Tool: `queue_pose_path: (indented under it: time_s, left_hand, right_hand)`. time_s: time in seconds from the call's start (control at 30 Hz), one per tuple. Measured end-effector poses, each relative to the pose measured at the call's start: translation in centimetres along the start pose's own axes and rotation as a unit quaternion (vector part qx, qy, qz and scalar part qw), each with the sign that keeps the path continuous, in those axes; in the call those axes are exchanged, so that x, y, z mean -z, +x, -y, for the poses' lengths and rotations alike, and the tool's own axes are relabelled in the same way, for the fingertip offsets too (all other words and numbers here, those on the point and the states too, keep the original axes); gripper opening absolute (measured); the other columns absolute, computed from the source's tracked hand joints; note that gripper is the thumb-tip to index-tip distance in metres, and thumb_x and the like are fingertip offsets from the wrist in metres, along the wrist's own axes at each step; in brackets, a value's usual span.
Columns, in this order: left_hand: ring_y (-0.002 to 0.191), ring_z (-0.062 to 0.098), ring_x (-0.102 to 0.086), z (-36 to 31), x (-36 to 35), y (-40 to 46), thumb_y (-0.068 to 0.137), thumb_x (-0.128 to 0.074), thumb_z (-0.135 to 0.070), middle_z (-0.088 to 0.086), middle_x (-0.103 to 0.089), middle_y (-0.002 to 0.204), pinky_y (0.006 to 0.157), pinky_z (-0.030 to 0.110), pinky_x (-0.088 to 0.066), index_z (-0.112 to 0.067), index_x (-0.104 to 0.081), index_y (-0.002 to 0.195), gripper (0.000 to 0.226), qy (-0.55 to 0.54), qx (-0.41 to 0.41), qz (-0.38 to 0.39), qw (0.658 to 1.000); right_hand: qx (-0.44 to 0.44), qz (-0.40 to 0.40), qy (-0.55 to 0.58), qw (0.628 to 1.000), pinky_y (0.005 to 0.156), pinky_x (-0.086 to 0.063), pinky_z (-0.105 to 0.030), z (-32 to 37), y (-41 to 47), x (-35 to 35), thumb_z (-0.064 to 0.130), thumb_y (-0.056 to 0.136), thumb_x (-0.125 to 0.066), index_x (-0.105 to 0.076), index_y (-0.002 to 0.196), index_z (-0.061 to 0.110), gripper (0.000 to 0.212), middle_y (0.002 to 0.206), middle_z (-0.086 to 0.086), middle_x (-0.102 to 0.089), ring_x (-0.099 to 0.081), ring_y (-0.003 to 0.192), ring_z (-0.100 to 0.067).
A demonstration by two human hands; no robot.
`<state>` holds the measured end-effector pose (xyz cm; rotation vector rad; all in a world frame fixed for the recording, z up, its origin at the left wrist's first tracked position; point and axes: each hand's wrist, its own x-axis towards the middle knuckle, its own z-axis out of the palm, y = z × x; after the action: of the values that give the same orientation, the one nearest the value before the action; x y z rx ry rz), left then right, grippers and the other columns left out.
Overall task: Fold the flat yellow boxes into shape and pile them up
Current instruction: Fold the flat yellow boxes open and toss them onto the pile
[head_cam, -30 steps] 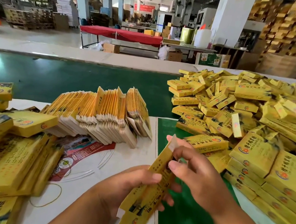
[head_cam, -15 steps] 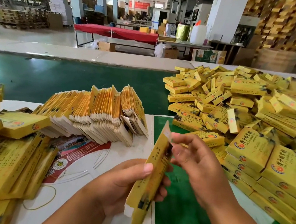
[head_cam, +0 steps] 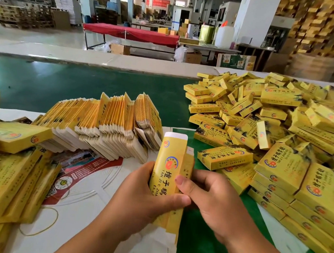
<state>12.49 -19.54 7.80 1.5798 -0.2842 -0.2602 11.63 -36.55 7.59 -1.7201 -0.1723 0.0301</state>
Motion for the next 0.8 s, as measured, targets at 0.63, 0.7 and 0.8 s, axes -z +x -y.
queue_pose_path:
  time_s: [0.63, 0.7, 0.8]
  left_hand:
    - [0.069, 0.020, -0.075, -0.6, -0.8, 0.0, 0.085, -0.046, -0.048, 0.003, -0.077, 0.079, 0.052, 0.025, -0.057, -0.029, -0.074, 0.082, 0.033, -0.055, -0.051, -0.128, 0.989]
    - [0.070, 0.019, -0.075, -0.5, -1.0, -0.1, 0.085, -0.044, -0.048, 0.001, -0.077, 0.080, 0.053, 0.024, -0.057, -0.032, -0.073, 0.083, 0.033, -0.052, -0.068, -0.132, 0.988]
    - [0.072, 0.019, -0.075, -0.1, -1.5, -0.2, 0.085, -0.044, -0.050, 0.000, -0.077, 0.081, 0.055, 0.027, -0.059, -0.026, -0.073, 0.083, 0.037, -0.040, -0.069, -0.127, 0.989]
  right_hand:
    - [0.057, -0.094, -0.038, 0.993, 0.071, -0.061, -0.044, -0.5, -0.4, -2.2, 0.053, 0.087, -0.046, -0.068, 0.096, 0.015, 0.044, 0.088, 0.000, -0.076, -0.073, 0.080, -0.018]
    - [0.060, -0.099, -0.034, 0.993, 0.071, -0.061, -0.043, -0.4, -0.4, -2.3, 0.050, 0.089, -0.045, -0.069, 0.097, 0.016, 0.042, 0.088, 0.001, -0.076, -0.074, 0.080, -0.017]
    - [0.068, -0.134, -0.032, 0.988, 0.070, -0.062, -0.039, -0.6, -0.1, -1.8, 0.047, 0.092, -0.043, -0.071, 0.095, 0.018, 0.040, 0.086, 0.002, -0.077, -0.074, 0.078, -0.015]
